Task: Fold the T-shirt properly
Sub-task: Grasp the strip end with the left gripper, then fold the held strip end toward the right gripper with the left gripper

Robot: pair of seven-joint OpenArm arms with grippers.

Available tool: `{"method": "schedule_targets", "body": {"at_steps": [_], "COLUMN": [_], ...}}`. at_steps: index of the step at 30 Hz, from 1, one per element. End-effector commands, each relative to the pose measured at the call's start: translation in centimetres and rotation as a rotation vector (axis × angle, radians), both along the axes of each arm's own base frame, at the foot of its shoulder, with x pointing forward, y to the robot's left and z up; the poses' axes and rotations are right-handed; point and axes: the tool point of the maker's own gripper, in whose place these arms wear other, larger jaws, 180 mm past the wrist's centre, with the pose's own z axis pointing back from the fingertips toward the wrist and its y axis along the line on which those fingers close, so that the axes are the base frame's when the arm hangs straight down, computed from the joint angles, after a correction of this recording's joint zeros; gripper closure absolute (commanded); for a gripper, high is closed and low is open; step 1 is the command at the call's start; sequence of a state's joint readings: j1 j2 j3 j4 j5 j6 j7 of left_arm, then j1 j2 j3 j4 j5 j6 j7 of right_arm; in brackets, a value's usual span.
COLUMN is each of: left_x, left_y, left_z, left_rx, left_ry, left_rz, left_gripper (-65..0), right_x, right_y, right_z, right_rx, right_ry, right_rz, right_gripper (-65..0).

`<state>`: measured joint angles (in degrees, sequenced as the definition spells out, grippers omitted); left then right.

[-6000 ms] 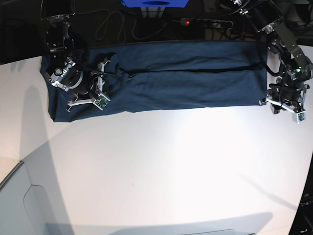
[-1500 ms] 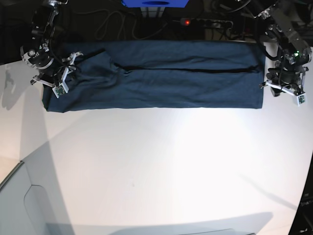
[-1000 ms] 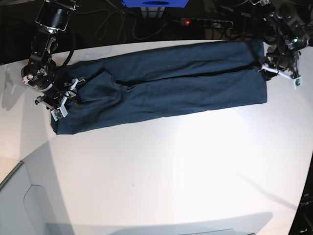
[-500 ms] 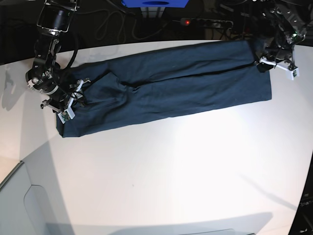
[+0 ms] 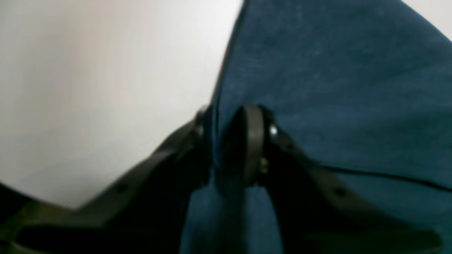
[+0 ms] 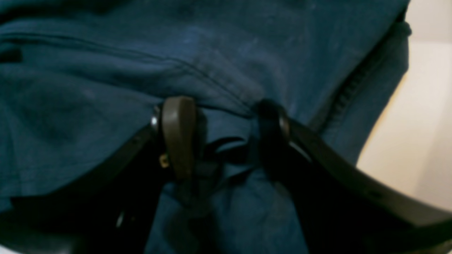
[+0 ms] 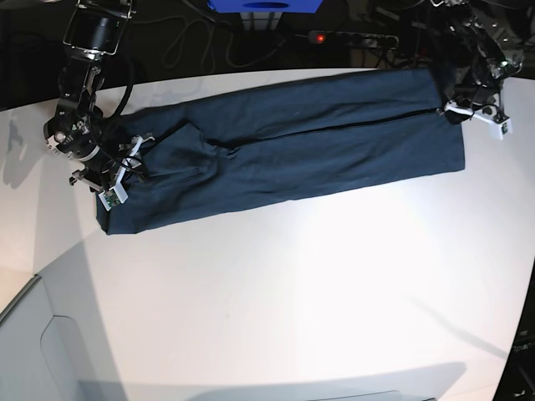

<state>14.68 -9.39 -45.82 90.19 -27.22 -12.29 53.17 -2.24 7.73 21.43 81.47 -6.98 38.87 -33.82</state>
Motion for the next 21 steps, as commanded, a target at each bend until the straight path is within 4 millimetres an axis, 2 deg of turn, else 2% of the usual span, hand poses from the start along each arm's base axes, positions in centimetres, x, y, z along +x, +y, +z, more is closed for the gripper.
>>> {"method": "schedule_targets", "body": {"at_steps": [1, 4, 9, 13, 18, 21], "left_x": [0.1, 0.6, 1.4, 3.5, 6.4, 7.5], "left_y": [0.2, 0.2, 0.5, -0.2, -6.1, -10.4], "left_z": [0.3, 0.7, 1.7, 5.8, 10.3, 10.9], "left_rx": [0.010, 0.014, 0.035, 0.112, 0.154, 0.101], "left_ry": [-0.001, -0.017, -0.042, -0.143, -0.280, -0.325], "left_rz": [-0.006, -0.008, -0.018, -0.065, -0.216, -0.289], "left_gripper": [-8.8, -0.1, 0.0, 0.0, 0.0, 0.0], "right_x": [-1.6, -1.6, -1.7, -1.7, -1.8, -1.9], "right_y": [-0.6, -0.6, -0.6, -0.6, -0.6, -0.6], "right_z": [-1.3, -1.4, -1.4, -1.4, -1.4, -1.4], "right_rx": [-0.056, -0.056, -0.056, -0.057, -0.057, -0.057], "right_ry": [0.084, 0.086, 0.087, 0.087, 0.087, 0.089], "right_rz": [0.024, 0.024, 0.024, 0.022, 0.023, 0.023], "right_gripper": [-25.9, -25.9, -25.9, -25.9, -25.9, -25.9]}}
